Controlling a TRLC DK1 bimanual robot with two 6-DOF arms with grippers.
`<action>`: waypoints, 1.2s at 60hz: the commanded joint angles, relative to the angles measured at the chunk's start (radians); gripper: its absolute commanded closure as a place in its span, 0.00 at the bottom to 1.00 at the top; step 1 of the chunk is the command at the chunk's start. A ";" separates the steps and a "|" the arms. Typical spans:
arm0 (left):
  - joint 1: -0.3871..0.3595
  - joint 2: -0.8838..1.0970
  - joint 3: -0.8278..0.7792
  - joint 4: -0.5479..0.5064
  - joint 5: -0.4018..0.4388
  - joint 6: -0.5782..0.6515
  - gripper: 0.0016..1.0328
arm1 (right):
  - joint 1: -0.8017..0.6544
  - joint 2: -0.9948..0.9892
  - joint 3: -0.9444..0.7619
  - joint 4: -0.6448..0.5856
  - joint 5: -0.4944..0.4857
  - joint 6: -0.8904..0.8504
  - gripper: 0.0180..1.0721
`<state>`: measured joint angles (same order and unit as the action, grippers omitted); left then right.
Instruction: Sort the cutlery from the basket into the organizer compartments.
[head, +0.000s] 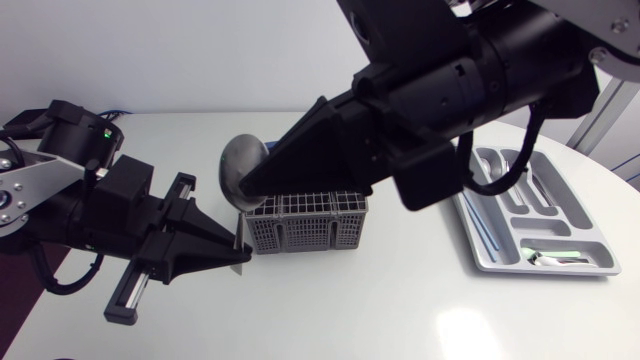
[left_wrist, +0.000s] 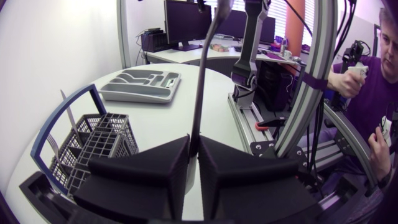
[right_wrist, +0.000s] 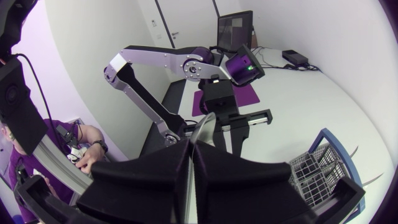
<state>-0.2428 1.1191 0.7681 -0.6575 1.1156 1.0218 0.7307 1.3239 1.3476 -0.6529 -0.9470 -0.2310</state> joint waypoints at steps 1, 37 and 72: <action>-0.010 -0.007 0.017 -0.051 0.009 0.031 0.97 | -0.019 -0.015 0.010 0.013 0.004 0.002 0.94; -0.001 0.002 0.071 -0.100 0.102 0.034 0.97 | -0.056 -0.169 -0.176 0.088 0.091 -0.083 0.30; -0.055 0.048 0.148 -0.148 0.133 0.018 0.97 | 0.073 -0.134 -0.291 0.283 0.310 -0.059 0.45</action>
<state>-0.2932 1.1549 0.8856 -0.7956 1.2228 1.0473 0.7853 1.1660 1.0821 -0.3885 -0.6491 -0.3138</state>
